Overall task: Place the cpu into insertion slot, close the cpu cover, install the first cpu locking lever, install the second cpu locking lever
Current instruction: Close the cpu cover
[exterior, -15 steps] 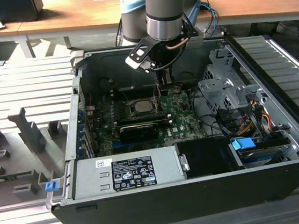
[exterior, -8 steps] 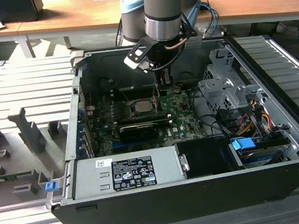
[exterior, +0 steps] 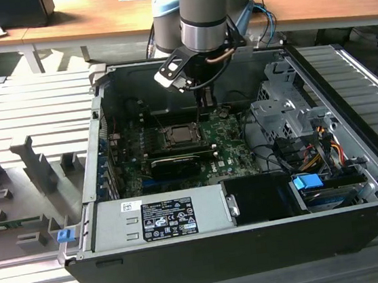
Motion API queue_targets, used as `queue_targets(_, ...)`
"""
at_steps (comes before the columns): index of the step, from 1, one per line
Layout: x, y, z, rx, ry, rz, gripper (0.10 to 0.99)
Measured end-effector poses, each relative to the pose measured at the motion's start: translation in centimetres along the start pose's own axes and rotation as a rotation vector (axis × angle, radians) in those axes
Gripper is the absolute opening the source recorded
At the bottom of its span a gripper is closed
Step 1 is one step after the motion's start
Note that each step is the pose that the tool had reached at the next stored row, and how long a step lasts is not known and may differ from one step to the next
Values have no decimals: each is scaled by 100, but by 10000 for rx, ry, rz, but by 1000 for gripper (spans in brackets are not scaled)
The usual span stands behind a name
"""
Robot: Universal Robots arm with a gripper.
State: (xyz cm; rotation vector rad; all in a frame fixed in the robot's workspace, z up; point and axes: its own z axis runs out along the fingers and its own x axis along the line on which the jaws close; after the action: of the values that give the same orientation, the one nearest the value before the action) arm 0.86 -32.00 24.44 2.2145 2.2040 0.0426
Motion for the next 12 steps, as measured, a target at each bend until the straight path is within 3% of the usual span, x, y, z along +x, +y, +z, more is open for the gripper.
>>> queue_targets(12, 0, -54, -2, 0, 0, 0, 106)
